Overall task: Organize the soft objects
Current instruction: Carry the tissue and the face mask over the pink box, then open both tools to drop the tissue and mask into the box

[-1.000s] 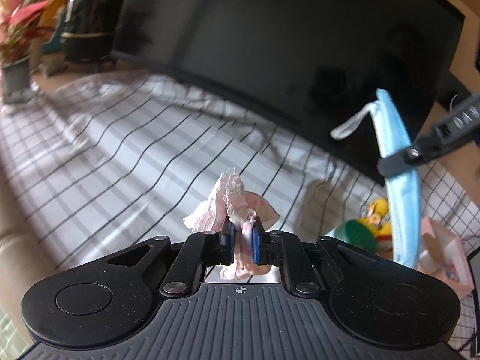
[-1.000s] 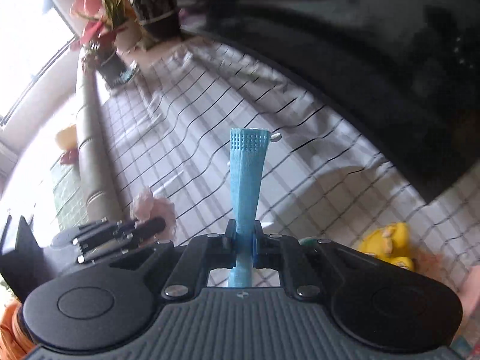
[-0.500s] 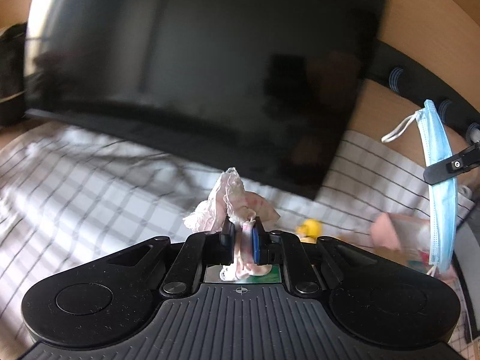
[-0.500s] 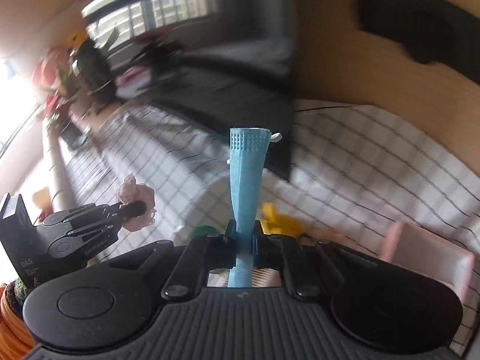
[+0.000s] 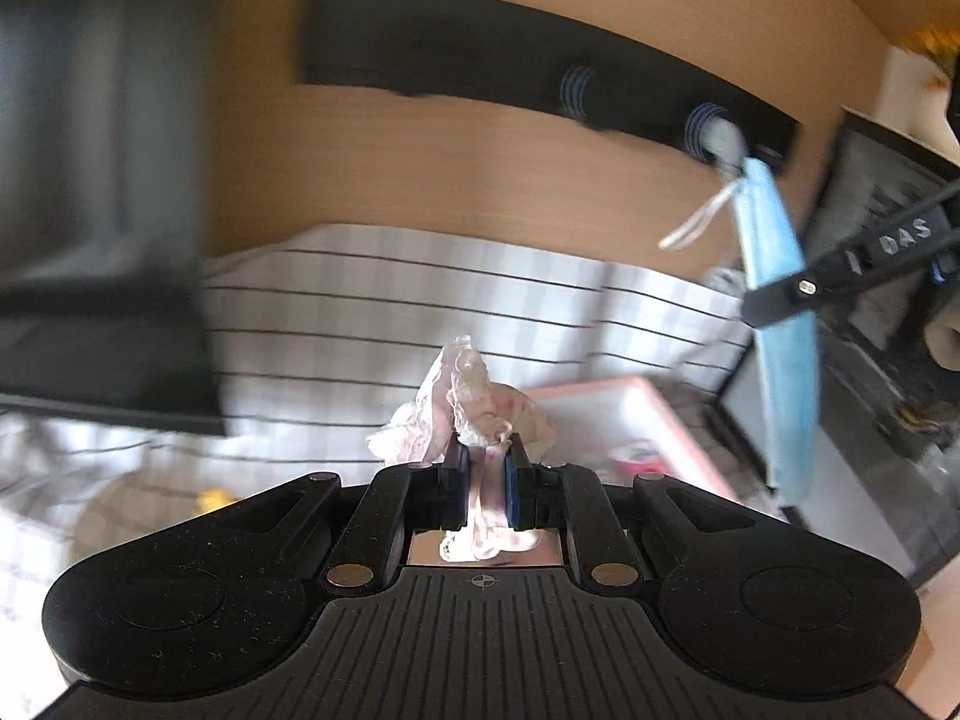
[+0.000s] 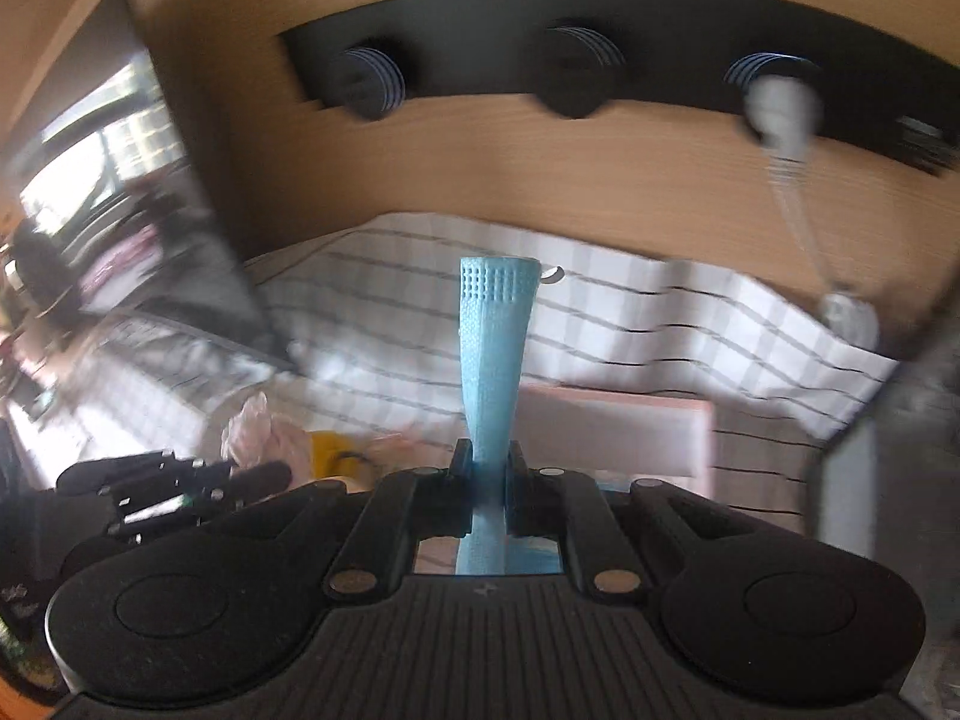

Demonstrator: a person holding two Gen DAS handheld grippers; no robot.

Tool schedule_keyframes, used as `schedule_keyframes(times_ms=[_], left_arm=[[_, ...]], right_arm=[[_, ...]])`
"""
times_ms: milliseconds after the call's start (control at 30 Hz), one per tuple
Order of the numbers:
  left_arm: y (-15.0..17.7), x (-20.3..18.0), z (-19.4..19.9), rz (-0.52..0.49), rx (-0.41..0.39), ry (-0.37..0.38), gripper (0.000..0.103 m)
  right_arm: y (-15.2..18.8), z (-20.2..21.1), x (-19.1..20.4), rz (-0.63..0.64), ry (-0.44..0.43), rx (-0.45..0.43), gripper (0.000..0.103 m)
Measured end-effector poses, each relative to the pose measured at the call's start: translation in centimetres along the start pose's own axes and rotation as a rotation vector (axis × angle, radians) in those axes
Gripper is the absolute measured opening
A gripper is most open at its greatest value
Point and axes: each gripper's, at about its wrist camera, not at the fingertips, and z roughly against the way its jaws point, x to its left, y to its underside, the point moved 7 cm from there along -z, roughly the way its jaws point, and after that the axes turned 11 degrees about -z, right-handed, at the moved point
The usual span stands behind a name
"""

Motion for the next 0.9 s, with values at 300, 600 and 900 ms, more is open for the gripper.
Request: schedule_keyframes(times_ms=[300,600,900], left_arm=[[-0.5,-6.4,-6.3,0.017,-0.01,0.174,0.014],[4.7,-8.4,-16.6,0.024,0.111,0.189,0.022],[6.4,-8.7,-15.6,-0.077,0.192,0.193,0.023]], right_arm=[[-2.2,0.0,-5.7,-0.036,0.146,-0.174,0.009],[-0.1,-9.1,-8.4,-0.065,0.18,-0.028,0.009],[4.2,-16.8,-10.5,-0.122,0.142,0.156,0.011]])
